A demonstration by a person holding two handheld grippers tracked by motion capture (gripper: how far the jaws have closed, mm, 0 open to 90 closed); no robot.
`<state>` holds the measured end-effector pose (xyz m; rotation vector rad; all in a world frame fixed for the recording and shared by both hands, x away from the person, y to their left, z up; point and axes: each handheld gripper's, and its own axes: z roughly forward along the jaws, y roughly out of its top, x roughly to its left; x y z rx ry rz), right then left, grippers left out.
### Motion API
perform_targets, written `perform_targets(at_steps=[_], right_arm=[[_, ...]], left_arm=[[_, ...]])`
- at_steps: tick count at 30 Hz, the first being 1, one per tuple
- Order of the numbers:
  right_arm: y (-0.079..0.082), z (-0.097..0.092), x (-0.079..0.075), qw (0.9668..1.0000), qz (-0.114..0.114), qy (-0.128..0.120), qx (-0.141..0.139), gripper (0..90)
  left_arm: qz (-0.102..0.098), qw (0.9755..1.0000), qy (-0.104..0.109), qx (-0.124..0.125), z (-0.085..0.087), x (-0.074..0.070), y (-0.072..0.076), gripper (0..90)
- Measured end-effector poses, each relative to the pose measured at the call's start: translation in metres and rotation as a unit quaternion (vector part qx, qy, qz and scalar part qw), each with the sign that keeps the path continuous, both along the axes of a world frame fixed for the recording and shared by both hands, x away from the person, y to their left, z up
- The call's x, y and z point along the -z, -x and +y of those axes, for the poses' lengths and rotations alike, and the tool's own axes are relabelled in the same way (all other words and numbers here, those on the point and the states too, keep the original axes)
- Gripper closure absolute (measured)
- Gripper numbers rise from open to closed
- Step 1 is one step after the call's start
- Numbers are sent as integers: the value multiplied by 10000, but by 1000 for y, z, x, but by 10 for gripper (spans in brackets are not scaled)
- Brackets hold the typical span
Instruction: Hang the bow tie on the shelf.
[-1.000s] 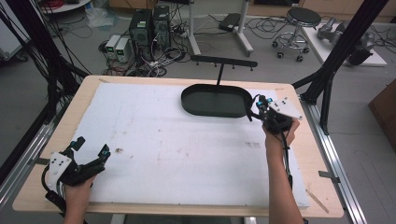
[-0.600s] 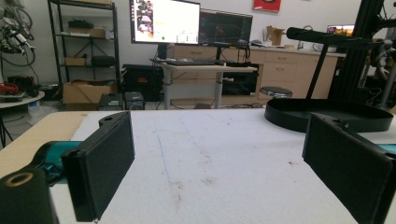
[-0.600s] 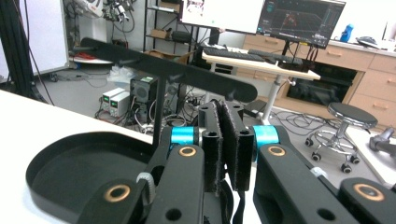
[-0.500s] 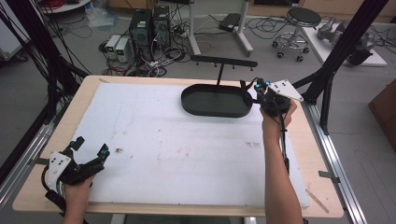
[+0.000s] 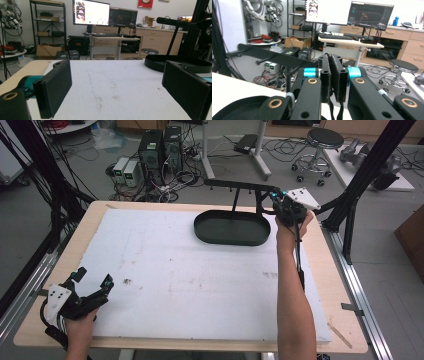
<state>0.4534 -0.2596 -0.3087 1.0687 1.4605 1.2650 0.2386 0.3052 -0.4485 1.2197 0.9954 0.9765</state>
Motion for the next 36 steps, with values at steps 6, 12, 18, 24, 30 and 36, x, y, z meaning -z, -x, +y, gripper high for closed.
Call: perform_targets(at_steps=[6,12,18,24,30,36], right_arm=[[-19,0,1,9998,181,84,68,862],[-32,-5,10,9994,301,42,193,860],[-37,0,17,9990,350,71,265,812],[-33,3,14,9988,197,-22,451,582],[-19,2,4,9985,32,-205,512,309],[-2,2,-5,9989,311,-28,344,134]], left_arm=[[-26,10000,49,10,-1,0,-1,96],[-17,10000,28,9,-1,1,-1,96],[-5,10000,28,-12,-1,1,-1,96],[-24,10000,34,-20,-1,1,0,96],[-57,10000,47,-6,-1,-1,1,96],[-41,10000,37,75,-6,0,0,96]])
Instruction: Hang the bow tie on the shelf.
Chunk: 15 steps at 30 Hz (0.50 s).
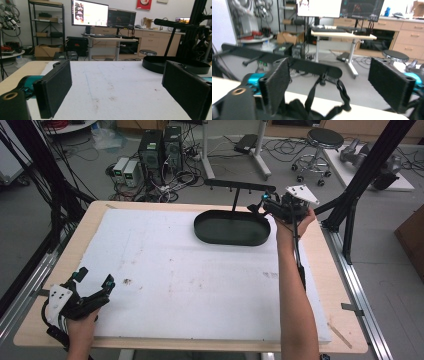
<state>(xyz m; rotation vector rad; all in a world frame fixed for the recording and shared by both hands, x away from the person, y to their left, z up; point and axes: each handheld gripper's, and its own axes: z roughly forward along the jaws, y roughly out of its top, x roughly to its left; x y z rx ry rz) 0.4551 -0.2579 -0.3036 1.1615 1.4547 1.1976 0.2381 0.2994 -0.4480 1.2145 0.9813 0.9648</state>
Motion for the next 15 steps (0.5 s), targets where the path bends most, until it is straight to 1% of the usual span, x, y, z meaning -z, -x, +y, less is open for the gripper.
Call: perform_targets(at_steps=[1,4,6,8,9,12,14,15], right_arm=[[4,0,-2,10000,57,39,17,117],[16,-1,-12,9999,33,79,-87,117],[26,-1,-19,9998,-53,65,-160,117],[38,-1,-24,9995,-213,-11,-225,119],[44,-2,-25,9993,-277,-22,-246,119],[60,-6,-26,9994,-241,-60,-253,119],[73,-10,-26,9994,-267,-100,-214,119],[79,-12,-26,9994,-290,-69,-176,119]], left_arm=[[-2,10000,-11,17,-1,0,0,96],[-20,10000,-5,26,-2,-1,1,96],[-16,10000,-20,53,-3,-1,2,96],[-23,10000,3,60,-3,-1,2,96],[-26,10000,15,66,-3,-2,2,96],[-28,10000,7,82,-4,-2,3,96],[-44,9999,18,100,-5,-2,3,96],[-54,9999,12,112,-6,-3,3,96]])
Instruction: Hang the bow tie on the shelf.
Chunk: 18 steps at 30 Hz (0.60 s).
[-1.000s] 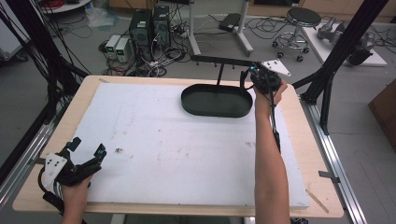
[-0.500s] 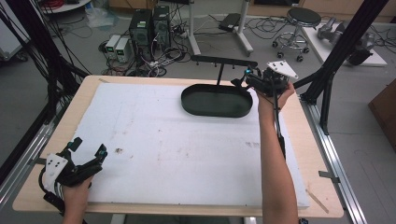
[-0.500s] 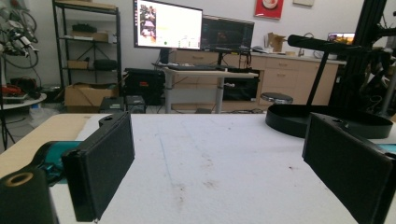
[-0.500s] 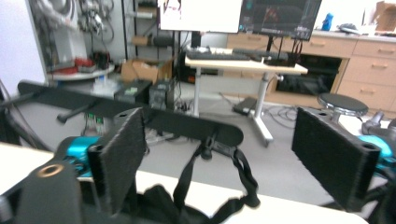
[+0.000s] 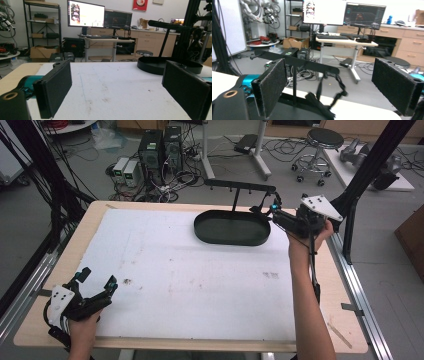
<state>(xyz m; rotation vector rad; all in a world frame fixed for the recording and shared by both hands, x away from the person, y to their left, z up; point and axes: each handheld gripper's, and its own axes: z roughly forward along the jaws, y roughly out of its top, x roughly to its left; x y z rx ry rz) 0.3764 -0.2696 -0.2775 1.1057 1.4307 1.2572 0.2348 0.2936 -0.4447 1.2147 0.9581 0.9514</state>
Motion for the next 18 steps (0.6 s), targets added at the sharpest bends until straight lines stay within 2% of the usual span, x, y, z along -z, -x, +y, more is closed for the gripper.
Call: perform_targets(at_steps=[5,10,14,18], right_arm=[[30,-10,-3,9999,-22,-97,-15,119],[61,-17,0,9995,-309,-24,-18,119],[83,-21,10,9989,-470,41,6,119],[99,-28,25,9986,-521,-43,-5,119]], left_arm=[[-10,10000,-4,29,0,-1,1,96],[-24,10000,-17,13,0,-2,3,96],[-48,10000,-27,8,2,-4,4,96],[-69,10000,-12,-31,4,-4,5,96]])
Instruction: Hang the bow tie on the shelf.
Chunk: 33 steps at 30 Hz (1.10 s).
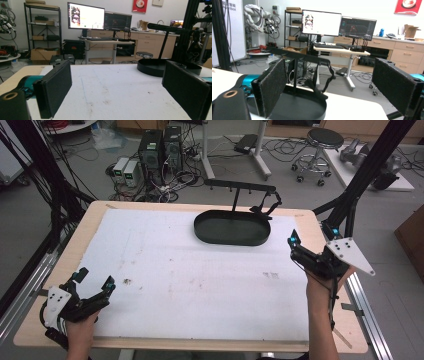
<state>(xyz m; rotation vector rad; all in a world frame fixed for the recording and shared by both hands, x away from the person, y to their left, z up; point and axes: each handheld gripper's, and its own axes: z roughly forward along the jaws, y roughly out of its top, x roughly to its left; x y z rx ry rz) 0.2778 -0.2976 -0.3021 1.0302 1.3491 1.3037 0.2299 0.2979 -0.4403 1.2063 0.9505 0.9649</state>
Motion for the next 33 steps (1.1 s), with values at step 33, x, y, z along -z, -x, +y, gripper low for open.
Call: perform_targets(at_steps=[33], right_arm=[[57,-20,110,9982,450,-368,-124,116]], left_arm=[[27,9993,-355,-63,-4,-4,4,96]])
